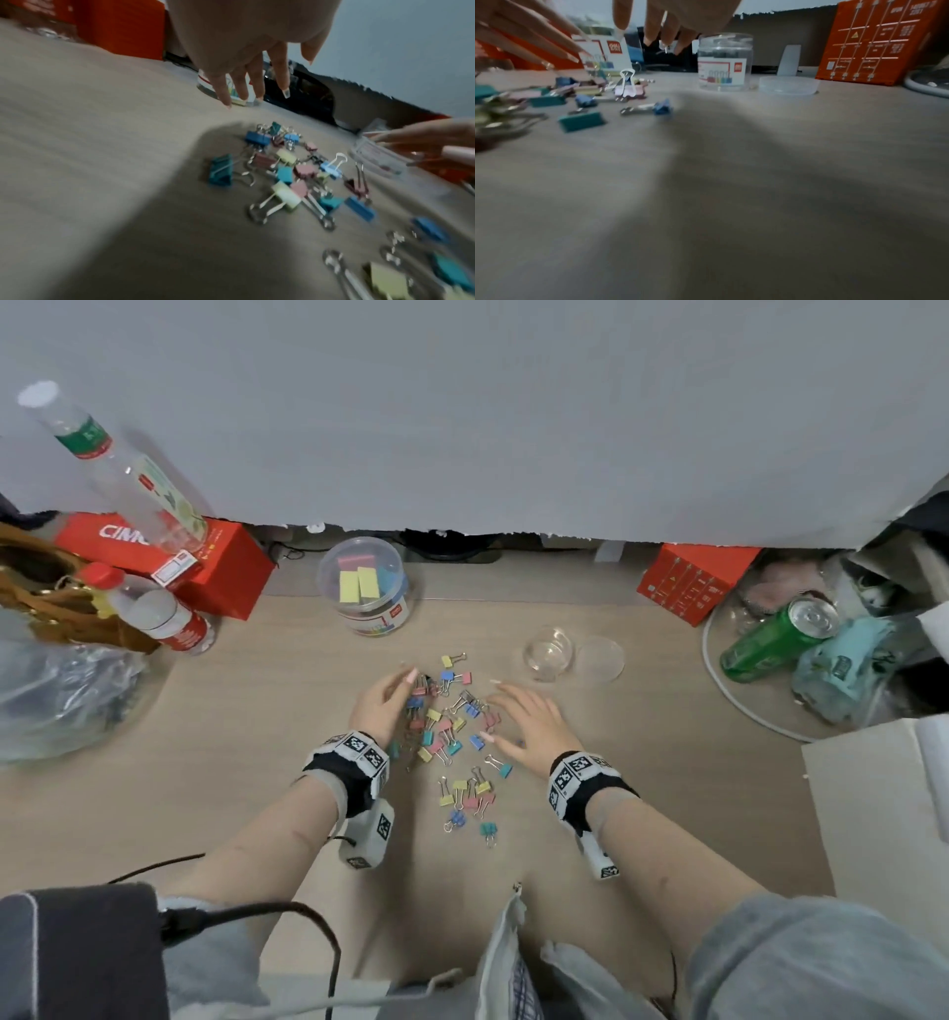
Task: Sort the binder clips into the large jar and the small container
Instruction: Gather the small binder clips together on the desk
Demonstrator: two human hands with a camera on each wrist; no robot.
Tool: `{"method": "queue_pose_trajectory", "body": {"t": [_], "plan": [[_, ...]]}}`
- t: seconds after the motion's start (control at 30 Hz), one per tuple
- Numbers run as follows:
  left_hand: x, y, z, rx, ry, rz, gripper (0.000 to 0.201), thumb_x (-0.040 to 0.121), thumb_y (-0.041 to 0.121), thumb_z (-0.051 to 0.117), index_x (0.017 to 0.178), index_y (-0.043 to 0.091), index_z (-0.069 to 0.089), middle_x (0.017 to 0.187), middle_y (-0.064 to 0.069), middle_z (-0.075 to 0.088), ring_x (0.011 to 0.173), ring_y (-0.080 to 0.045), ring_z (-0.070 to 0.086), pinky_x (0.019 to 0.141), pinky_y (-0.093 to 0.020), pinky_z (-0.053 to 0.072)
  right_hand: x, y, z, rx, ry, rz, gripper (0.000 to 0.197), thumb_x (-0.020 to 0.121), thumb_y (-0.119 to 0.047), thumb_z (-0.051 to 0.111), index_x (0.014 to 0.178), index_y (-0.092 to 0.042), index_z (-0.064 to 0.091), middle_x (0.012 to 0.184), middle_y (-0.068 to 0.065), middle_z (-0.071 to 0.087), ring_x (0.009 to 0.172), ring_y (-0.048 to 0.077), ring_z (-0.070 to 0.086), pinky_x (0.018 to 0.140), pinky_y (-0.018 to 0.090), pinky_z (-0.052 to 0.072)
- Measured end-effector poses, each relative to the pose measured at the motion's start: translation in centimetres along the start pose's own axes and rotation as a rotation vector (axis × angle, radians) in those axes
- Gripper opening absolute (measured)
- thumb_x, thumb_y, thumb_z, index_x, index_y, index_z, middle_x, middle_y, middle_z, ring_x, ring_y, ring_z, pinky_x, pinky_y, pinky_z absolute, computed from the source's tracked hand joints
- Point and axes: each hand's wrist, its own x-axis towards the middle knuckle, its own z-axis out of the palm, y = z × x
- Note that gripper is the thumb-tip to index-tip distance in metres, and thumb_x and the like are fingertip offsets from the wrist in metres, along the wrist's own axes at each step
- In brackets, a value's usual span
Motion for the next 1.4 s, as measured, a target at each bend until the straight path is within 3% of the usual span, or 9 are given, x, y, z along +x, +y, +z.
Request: {"method": "queue_pose_trajectory", "body": {"t": [0.1, 0.23, 0.43, 0.67, 0.87, 0.97, 1.03, 1.17, 1.4], "plan": [[-0.6, -1.3, -0.7, 0.241, -0.145, 0.119, 0.05, 0.094, 0.044, 0.042, 0.141, 0.025, 0.037, 0.154, 0.003, 0.026, 0.144, -0.014, 0.019, 0.119, -0.041, 0.015, -1.0, -0.9, 2.8, -0.014, -0.06, 0.109, 0.091, 0.071, -0.081, 0.03, 0.146, -0.033, 0.013, 0.158, -0.008, -0.001, 0.147, 0.015, 0.001, 0.117, 0.041, 0.007], [-1.4, -2.6, -1.6, 0.265, -0.24, 0.134, 0.063, 0.087, 0.058, 0.04, 0.143, 0.03, 0.031, 0.157, 0.002, 0.016, 0.146, -0.016, 0.011, 0.119, -0.04, 0.011, -2.1, -2.6, 5.4, -0.049, -0.134, 0.233, 0.108, 0.055, -0.091, 0.023, 0.142, -0.043, -0.017, 0.15, -0.009, -0.035, 0.141, 0.022, -0.028, 0.114, 0.043, -0.008], [-1.7, -4.8, -2.7, 0.516, -0.379, 0.141, 0.115, 0.044, 0.095, 0.031, 0.144, 0.045, 0.003, 0.159, -0.002, -0.006, 0.146, -0.025, -0.009, 0.118, -0.045, 0.001, -3.3, -5.0, 7.8, -0.023, -0.175, 0.314, 0.113, 0.051, -0.091, 0.038, 0.136, -0.05, -0.024, 0.146, -0.006, -0.041, 0.135, 0.026, -0.037, 0.113, 0.045, -0.015], [-2.1, -6.9, -2.5, 0.931, -0.522, 0.209, 0.143, 0.014, 0.102, 0.013, 0.133, 0.038, -0.033, 0.15, -0.012, -0.033, 0.138, -0.035, -0.031, 0.113, -0.05, -0.014, -3.1, -5.7, 8.7, -0.055, -0.186, 0.356, 0.108, 0.034, -0.1, -0.001, 0.125, -0.051, -0.034, 0.139, -0.008, -0.044, 0.131, 0.024, -0.038, 0.11, 0.042, -0.021], [-1.4, -6.4, -1.7, 0.972, -0.485, 0.227, 0.138, 0.018, 0.101, 0.004, 0.132, 0.033, -0.033, 0.148, -0.011, -0.036, 0.135, -0.035, -0.034, 0.112, -0.051, -0.015, -0.3, -5.7, 8.3, -0.087, -0.124, 0.399, 0.118, 0.031, -0.094, -0.024, 0.134, -0.035, -0.026, 0.141, -0.004, -0.038, 0.13, 0.022, -0.034, 0.107, 0.039, -0.022], [-0.5, -5.5, -1.3, 0.932, -0.463, 0.234, 0.136, 0.036, 0.098, 0.03, 0.14, 0.031, -0.027, 0.148, -0.011, -0.036, 0.134, -0.032, -0.035, 0.114, -0.051, -0.013, 1.3, -5.5, 7.7, -0.084, -0.109, 0.4, 0.119, 0.033, -0.095, -0.021, 0.135, -0.034, -0.026, 0.143, -0.006, -0.035, 0.137, 0.025, -0.029, 0.11, 0.04, -0.019], [0.6, -4.6, -1.0, 0.897, -0.435, 0.214, 0.131, 0.052, 0.083, 0.055, 0.143, 0.031, -0.023, 0.15, -0.013, -0.033, 0.138, -0.034, -0.031, 0.116, -0.049, -0.012, 2.4, -5.3, 6.7, -0.098, -0.062, 0.4, 0.115, 0.044, -0.097, -0.004, 0.139, -0.035, -0.023, 0.148, -0.006, -0.031, 0.142, 0.027, -0.021, 0.116, 0.041, -0.008], [2.7, -2.8, -1.0, 0.874, -0.394, 0.186, 0.127, 0.058, 0.072, 0.065, 0.144, 0.034, -0.019, 0.154, -0.013, -0.024, 0.142, -0.033, -0.021, 0.117, -0.047, -0.005, 4.5, -4.6, 4.6, -0.164, 0.029, 0.376, 0.097, 0.075, -0.074, 0.046, 0.147, -0.034, -0.004, 0.159, 0.0, -0.007, 0.146, 0.027, 0.008, 0.116, 0.041, 0.014], [4.3, -1.1, 0.1, 0.941, -0.352, 0.365, 0.09, 0.074, 0.052, 0.065, 0.146, 0.031, 0.016, 0.145, -0.004, 0.025, 0.129, -0.026, 0.029, 0.106, -0.037, 0.029, 7.0, -4.0, 4.1, -0.1, 0.07, 0.335, 0.069, 0.078, -0.052, 0.061, 0.131, -0.014, 0.042, 0.133, 0.009, 0.041, 0.116, 0.029, 0.042, 0.094, 0.042, 0.043]]}}
